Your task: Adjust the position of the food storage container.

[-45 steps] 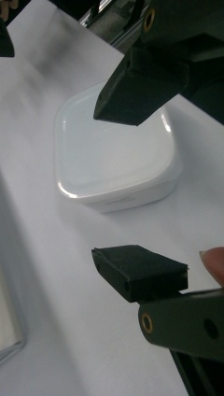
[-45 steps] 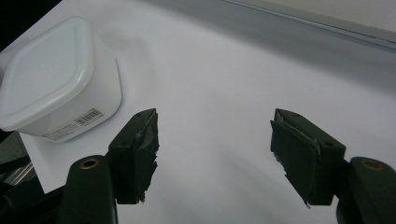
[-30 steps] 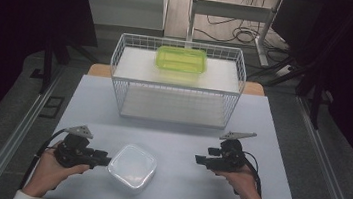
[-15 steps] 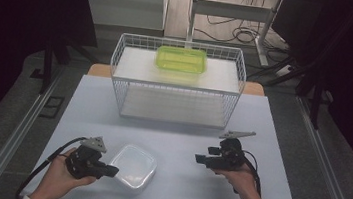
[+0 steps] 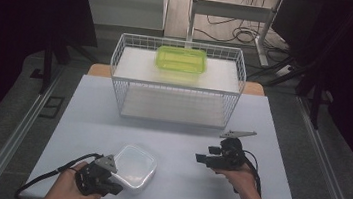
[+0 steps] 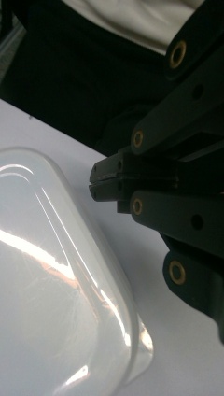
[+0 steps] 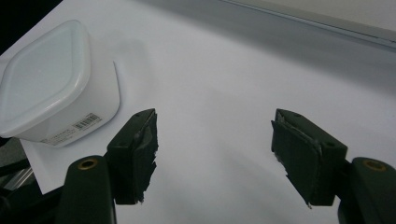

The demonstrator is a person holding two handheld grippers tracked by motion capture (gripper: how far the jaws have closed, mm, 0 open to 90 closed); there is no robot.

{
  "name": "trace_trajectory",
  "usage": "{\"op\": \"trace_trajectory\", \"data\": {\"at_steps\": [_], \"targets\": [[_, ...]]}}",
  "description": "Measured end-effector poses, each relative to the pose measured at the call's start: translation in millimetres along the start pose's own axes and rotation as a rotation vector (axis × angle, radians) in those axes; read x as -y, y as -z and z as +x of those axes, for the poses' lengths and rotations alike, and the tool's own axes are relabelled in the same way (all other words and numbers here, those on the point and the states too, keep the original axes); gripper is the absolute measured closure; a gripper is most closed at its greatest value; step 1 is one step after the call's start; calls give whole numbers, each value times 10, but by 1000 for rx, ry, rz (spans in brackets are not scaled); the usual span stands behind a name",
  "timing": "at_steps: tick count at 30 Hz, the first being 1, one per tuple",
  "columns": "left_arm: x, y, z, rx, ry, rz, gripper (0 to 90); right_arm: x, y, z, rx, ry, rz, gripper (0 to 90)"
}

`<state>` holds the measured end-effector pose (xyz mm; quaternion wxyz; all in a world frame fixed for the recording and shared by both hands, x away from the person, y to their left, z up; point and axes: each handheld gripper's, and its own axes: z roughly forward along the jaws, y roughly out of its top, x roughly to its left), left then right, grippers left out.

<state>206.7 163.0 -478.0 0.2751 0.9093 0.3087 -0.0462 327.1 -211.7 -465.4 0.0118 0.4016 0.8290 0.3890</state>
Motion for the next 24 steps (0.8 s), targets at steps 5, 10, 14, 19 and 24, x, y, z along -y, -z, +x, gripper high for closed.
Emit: {"op": "trace_trajectory", "data": {"at_steps": [5, 10, 14, 19, 24], "targets": [[-58, -102, 29, -7, 2, 25, 900, -3, 3, 3, 5, 3, -5, 312], [-90, -155, 54, -4, 5, 28, 900, -6, 37, -8, 11, 3, -16, 312], [-122, -183, 80, -7, 14, 25, 900, -1, 64, -7, 15, -2, -21, 312], [-189, -205, 104, -22, 30, 4, 900, 1, 61, -3, 18, 2, -18, 312], [-254, -250, 161, -29, 58, -7, 900, -14, 56, 17, 22, 14, -27, 313]]}}
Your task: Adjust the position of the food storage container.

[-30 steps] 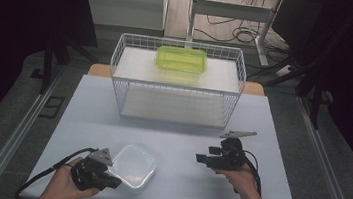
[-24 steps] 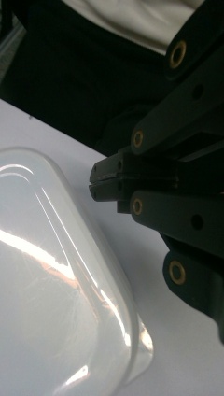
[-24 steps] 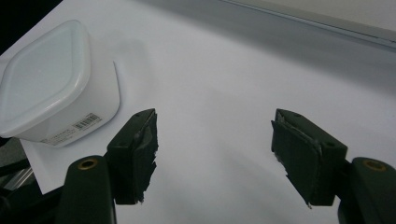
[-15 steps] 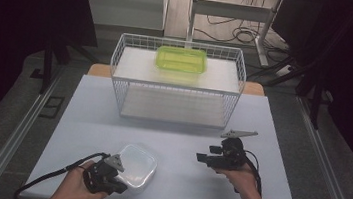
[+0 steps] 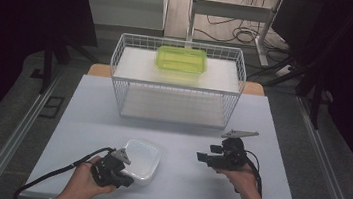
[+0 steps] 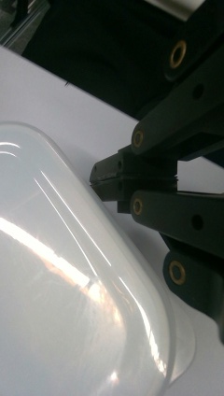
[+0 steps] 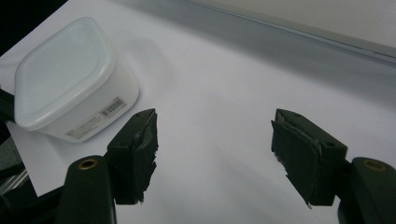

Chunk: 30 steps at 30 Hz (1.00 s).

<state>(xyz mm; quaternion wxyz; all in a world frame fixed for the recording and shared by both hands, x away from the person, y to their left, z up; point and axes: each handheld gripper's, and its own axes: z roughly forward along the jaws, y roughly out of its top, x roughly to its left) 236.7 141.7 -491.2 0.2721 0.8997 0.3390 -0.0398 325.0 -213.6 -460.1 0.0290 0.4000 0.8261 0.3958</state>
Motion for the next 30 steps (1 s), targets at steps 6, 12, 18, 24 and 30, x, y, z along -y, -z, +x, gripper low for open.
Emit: {"op": "trace_trajectory", "data": {"at_steps": [6, 12, 18, 24, 30], "targets": [[-131, -73, 58, -23, 7, -15, 900, -4, -17, -5, -1, -1, 7, 313], [-234, -128, 127, -16, 31, -27, 900, 0, -12, -10, -2, -4, 12, 313], [-210, -79, 97, -43, 18, -34, 900, 4, -8, -3, -2, 0, 17, 313], [-95, 221, 73, -47, 21, -113, 900, 2, 14, -7, 1, 0, 3, 313], [20, 503, 287, -92, 133, -208, 900, -1, 12, -12, 3, -4, 6, 313]]}}
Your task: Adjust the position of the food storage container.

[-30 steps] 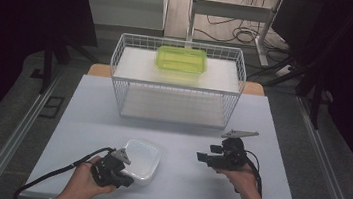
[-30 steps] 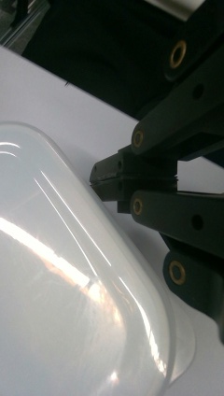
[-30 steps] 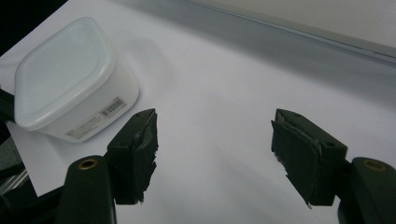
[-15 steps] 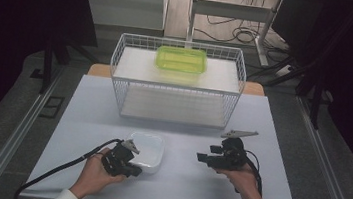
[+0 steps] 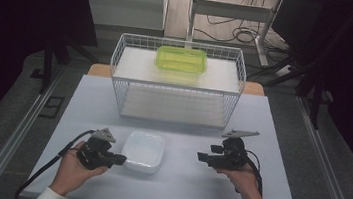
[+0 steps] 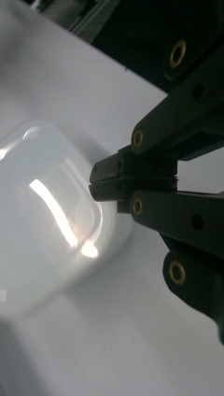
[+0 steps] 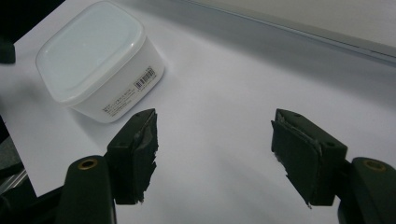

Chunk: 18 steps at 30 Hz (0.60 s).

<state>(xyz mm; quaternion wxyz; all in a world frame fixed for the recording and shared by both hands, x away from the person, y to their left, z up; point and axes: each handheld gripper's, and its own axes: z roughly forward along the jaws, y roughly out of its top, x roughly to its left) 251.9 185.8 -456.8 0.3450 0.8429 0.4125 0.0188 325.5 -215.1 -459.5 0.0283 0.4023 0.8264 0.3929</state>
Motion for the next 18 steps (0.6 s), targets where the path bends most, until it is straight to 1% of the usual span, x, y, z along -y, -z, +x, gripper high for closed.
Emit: {"op": "trace_trajectory", "data": {"at_steps": [1, 2, 3, 4, 5, 6, 7, 8, 10, 11, 13, 14, 15, 17, 18], "targets": [[7, 23, 45, -12, 12, -2, 900, -1, -3, -3, 0, -2, 1, 313], [22, 48, 123, -41, 37, 2, 900, -1, -5, -8, 2, -1, 3, 313], [34, 56, 174, -59, 51, 7, 899, -2, -8, -11, 3, -4, 2, 313], [61, 51, 263, -76, 84, 7, 900, -2, -7, -13, 3, -5, 1, 313], [77, 38, 321, -79, 102, 10, 900, -2, -8, -15, 3, -6, 1, 313], [105, 4, 405, -89, 137, 22, 899, -2, -9, -17, 4, -6, 1, 313], [117, -23, 450, -91, 151, 29, 899, -2, -11, -18, 4, -8, 4, 313], [125, -70, 512, -90, 163, 42, 899, -1, -13, -18, 5, -5, 6, 312], [111, -139, 559, -67, 187, 42, 899, -1, -20, -14, 5, -4, 11, 311], [96, -169, 565, -56, 191, 42, 899, 0, -24, -13, 8, -4, 14, 310], [66, -211, 561, -34, 189, 49, 899, 1, -24, -12, 9, -3, 15, 309], [50, -235, 554, -24, 179, 56, 899, 1, -22, -13, 9, -4, 15, 310], [41, -250, 550, -21, 175, 61, 899, 3, -18, -15, 9, -8, 12, 309], [33, -277, 544, -8, 183, 59, 900, 8, -10, -24, 14, -12, 9, 309], [28, -285, 546, 0, 181, 59, 900, 10, -8, -27, 15, -13, 8, 308]]}}
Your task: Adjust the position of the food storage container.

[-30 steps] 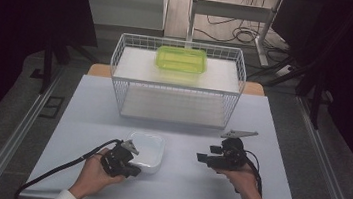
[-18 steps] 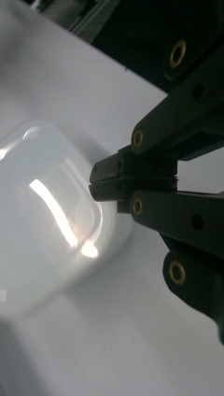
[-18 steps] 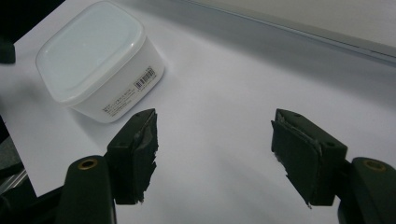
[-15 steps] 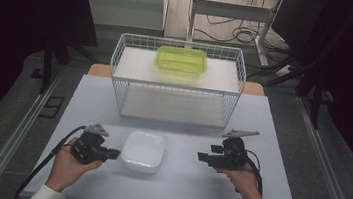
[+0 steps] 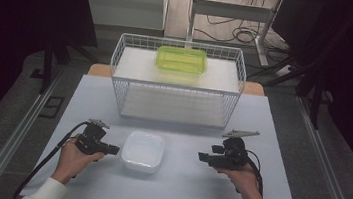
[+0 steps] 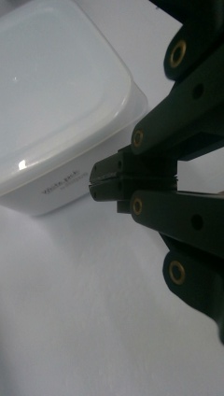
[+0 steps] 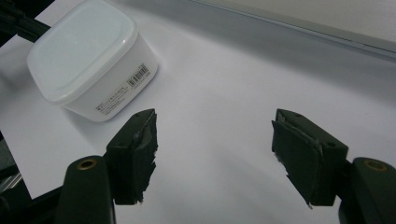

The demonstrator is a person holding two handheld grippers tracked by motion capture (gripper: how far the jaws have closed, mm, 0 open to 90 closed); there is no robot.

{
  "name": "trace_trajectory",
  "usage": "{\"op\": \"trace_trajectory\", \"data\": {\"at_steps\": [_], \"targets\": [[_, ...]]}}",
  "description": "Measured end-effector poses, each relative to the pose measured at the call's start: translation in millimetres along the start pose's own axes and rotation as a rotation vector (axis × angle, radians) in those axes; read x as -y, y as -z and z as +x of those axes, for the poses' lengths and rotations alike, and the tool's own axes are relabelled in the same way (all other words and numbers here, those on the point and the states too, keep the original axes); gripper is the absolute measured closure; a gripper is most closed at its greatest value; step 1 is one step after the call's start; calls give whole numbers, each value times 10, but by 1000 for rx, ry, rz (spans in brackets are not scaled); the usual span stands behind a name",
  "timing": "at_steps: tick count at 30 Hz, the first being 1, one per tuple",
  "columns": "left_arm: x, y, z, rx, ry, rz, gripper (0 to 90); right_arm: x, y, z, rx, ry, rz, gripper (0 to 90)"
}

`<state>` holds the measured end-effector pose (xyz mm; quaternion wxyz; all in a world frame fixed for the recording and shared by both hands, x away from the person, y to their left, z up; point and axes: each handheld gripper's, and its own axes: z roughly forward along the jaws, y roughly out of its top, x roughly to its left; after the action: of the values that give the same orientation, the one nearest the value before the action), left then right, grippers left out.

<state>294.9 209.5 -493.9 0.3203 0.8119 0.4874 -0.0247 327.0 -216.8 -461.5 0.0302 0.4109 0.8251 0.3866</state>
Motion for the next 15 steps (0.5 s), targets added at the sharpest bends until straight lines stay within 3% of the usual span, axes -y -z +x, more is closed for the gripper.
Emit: {"op": "trace_trajectory", "data": {"at_steps": [15], "targets": [[-62, -132, -97, 49, 35, 7, 900, -15, 6, 47, 0, 41, -16, 309]]}}
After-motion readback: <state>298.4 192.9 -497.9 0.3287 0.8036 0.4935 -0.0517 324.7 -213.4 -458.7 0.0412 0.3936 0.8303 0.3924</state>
